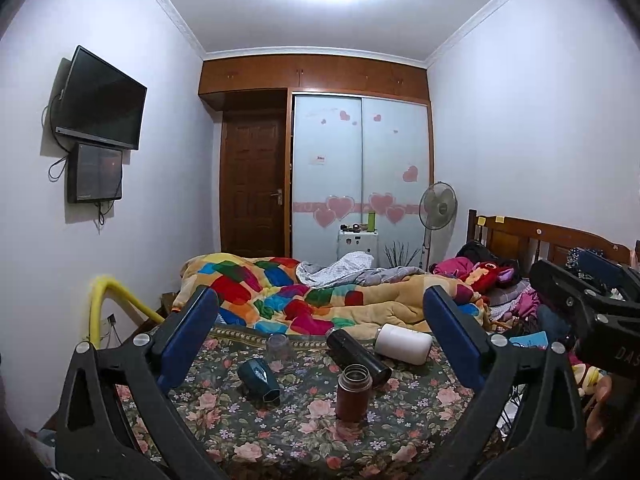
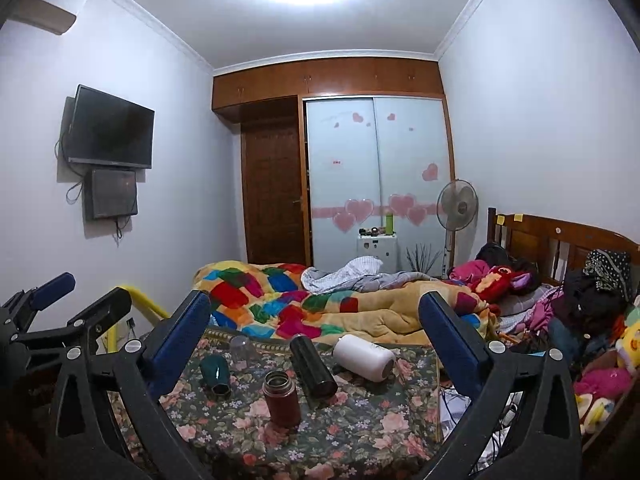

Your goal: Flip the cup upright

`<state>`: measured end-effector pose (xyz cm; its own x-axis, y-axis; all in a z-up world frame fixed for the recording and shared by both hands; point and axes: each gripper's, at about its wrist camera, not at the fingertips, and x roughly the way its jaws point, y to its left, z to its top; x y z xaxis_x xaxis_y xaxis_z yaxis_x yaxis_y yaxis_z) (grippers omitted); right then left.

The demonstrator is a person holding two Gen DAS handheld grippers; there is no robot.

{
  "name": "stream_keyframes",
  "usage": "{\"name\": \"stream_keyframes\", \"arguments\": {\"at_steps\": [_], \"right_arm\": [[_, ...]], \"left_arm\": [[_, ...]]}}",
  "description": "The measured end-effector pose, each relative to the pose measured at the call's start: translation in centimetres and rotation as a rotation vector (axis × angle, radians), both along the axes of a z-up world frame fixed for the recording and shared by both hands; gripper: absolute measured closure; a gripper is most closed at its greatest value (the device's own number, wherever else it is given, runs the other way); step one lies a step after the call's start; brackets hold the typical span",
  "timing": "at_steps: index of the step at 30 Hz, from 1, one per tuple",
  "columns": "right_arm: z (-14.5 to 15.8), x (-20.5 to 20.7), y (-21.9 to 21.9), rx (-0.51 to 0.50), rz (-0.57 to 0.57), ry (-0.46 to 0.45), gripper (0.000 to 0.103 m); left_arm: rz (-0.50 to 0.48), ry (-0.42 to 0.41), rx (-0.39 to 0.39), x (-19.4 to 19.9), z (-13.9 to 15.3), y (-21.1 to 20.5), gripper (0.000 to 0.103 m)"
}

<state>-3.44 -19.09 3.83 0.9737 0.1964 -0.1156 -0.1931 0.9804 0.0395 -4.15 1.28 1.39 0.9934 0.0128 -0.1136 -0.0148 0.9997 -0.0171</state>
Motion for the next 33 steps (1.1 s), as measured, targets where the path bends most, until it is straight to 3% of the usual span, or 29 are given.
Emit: {"name": "stream_keyframes", "arguments": {"at_steps": [33], "right_arm": [[-0.17, -0.16, -0.35, 0.001, 0.008, 0.032, 0.000]], "left_arm": [[0.011, 0.025, 0.016, 0.54, -0.86, -0.23, 0.000]]}}
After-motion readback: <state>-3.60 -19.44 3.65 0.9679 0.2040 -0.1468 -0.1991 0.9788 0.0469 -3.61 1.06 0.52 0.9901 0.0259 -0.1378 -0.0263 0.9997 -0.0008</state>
